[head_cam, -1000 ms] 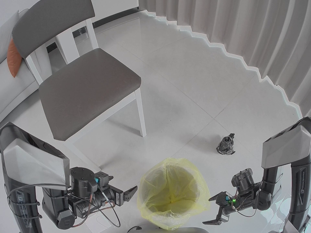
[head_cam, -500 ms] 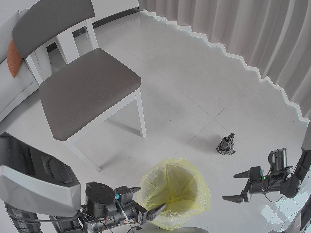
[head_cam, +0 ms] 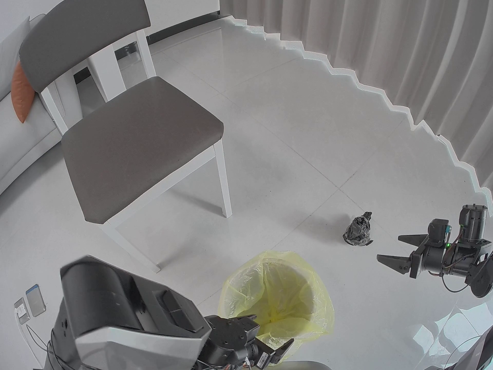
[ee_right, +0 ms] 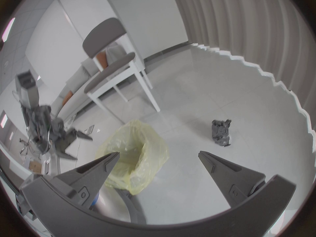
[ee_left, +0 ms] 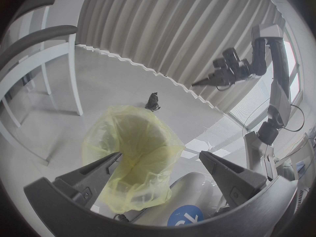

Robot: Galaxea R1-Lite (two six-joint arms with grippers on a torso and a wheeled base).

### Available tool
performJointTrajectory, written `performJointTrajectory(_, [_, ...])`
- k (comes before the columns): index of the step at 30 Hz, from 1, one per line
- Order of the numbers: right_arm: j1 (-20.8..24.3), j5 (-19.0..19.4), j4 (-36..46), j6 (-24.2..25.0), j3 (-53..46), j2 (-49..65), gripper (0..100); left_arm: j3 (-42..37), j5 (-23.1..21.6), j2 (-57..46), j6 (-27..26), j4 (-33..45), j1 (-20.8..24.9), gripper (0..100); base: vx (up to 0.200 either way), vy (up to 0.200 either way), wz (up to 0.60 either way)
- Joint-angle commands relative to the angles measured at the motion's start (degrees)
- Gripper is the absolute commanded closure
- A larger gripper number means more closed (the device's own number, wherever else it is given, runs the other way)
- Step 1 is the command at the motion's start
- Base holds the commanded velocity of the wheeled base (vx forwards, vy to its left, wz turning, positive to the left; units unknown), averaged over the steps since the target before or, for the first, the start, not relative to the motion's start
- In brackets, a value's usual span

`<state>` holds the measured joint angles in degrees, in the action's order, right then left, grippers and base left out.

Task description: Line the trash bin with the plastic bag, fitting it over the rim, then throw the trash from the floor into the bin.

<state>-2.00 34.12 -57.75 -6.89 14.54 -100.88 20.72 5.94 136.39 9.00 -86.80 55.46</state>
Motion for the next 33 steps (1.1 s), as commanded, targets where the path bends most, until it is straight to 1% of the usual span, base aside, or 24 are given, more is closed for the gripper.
performJointTrajectory(1, [-0.46,0.16,0.18,0.21,1.28,1.65,0,2.83,1.36,4.68,-0.12,3.74,1.67,0,0.0,0.0,0.0])
performJointTrajectory(7, [-0.46,0.07,1.5,0.12,1.89,2.26,0,4.59,1.18,3.97,-0.21,8.93,1.41,0,0.0,0.0,0.0])
performJointTrajectory(11, [-0.55,0.07,2.64,0.12,1.98,2.97,0,6.26,0.04,3.8,-0.12,12.53,1.15,0,0.0,0.0,0.0])
performJointTrajectory(13, [-0.64,0.07,2.99,0.12,2.07,3.05,0,6.52,-1.63,3.45,-0.12,13.85,1.15,0,0.0,0.0,0.0])
performJointTrajectory(15, [-0.9,0.07,3.69,0.03,2.42,3.05,0,5.82,-7.96,1.25,0.06,16.48,1.23,0,0.0,0.0,0.0])
performJointTrajectory(16, [-0.99,0.07,3.96,0.03,2.51,2.97,0,6.17,-9.8,0.72,0.14,18.15,1.32,0,0.0,0.0,0.0])
performJointTrajectory(18, [-1.16,0.16,4.75,-0.06,2.86,2.97,0,6.79,-10.95,0.19,0.58,20.53,1.59,0,0.0,0.0,0.0])
performJointTrajectory(23, [-1.25,0.16,5.98,-0.06,3.21,2.97,0,7.23,-11.65,0.63,1.9,20.53,2.64,0,0.0,0.0,0.0])
performJointTrajectory(26, [-1.43,0.16,5.98,-0.06,3.3,2.97,0,7.05,-11.12,0.11,4.1,18.24,2.9,0,0.0,0.0,0.0])
performJointTrajectory(30, [-1.6,0.16,5.98,-0.06,3.56,2.97,0,7.23,-10.51,-1.56,4.36,16.05,1.59,0,0.0,0.0,0.0])
performJointTrajectory(31, [-1.6,0.16,5.98,-0.06,3.83,2.62,0,8.02,-9.45,-2.27,4.19,15.87,-0.17,0,0.0,0.0,0.0])
performJointTrajectory(33, [-1.6,0.16,5.98,-0.06,4.27,2.35,0,10.21,-7.52,-1.74,3.66,16.22,-1.49,0,0.0,0.0,0.0])
